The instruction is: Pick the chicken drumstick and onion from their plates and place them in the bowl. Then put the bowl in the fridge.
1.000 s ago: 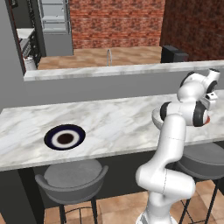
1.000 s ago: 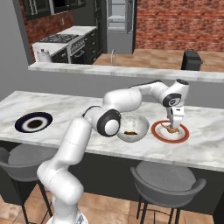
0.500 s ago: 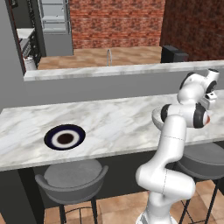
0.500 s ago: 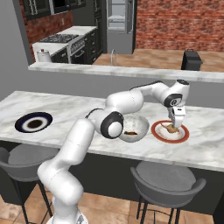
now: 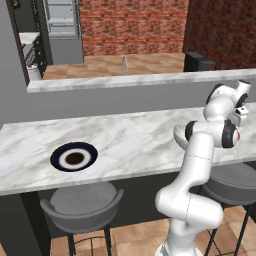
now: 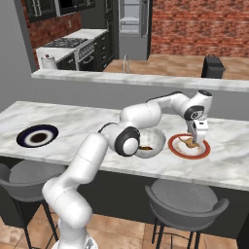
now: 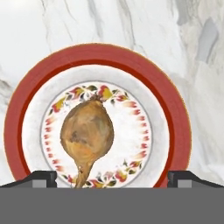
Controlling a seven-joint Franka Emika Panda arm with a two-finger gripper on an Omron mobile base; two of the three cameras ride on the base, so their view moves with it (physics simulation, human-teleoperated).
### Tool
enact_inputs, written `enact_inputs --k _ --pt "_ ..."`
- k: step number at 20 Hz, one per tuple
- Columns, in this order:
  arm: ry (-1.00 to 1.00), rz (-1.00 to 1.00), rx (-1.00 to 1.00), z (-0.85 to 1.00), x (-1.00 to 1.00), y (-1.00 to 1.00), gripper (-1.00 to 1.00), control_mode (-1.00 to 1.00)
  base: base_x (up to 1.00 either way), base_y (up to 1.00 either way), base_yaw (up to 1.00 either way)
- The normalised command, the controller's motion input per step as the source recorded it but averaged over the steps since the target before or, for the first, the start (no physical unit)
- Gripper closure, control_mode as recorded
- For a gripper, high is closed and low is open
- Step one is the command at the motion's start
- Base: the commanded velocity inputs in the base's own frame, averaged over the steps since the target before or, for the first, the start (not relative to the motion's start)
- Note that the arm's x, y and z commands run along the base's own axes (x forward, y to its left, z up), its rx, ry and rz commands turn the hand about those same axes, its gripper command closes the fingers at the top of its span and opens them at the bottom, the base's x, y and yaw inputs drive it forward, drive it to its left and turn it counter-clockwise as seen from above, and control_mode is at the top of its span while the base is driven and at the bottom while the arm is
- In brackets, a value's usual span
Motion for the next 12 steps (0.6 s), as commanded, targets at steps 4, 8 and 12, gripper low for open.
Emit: enact_inputs --k 4,8,12 --pt "0.0 0.06 0.0 -0.07 0.0 0.0 -1.0 -1.0 0.0 0.0 0.0" --pt "-0.01 0.03 -0.01 -0.07 0.01 0.0 -1.0 -1.0 0.0 0.0 0.0" --pt "0.0 0.0 0.0 -0.03 0.02 -0.02 -1.0 -1.0 0.0 0.0 0.0"
